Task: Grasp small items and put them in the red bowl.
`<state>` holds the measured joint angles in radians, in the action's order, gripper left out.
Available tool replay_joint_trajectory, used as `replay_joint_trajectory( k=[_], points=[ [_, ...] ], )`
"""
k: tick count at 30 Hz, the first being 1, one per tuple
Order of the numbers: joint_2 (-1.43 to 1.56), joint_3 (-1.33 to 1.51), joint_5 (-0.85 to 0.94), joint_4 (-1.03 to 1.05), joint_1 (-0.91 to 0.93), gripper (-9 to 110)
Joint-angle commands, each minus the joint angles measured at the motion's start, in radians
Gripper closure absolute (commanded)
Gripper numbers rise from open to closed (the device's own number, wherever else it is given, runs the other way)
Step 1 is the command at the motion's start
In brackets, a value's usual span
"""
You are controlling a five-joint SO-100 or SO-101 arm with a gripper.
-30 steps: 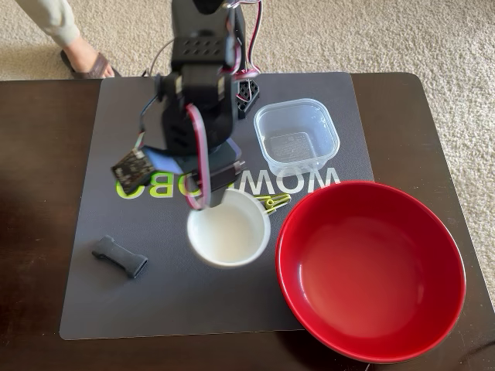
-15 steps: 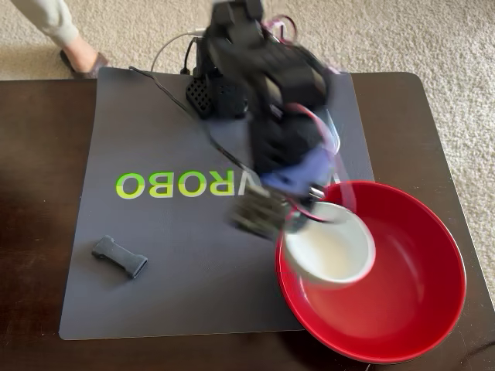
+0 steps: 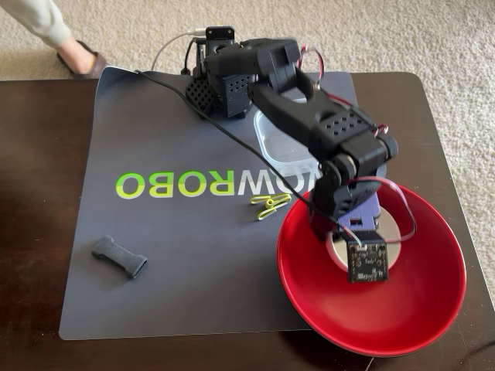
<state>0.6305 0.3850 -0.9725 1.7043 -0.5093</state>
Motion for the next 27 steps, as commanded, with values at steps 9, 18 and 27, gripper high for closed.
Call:
replay_joint_trajectory(
  k=[9, 18, 27],
  points=[
    [0.156, -0.104, 0.161, 0.000, -0.026, 47],
    [0.465, -0.061, 0.600, 0.003, 0.169, 49],
    [0.667, 0.466, 0.910, -0.008, 0.692, 54]
  ],
)
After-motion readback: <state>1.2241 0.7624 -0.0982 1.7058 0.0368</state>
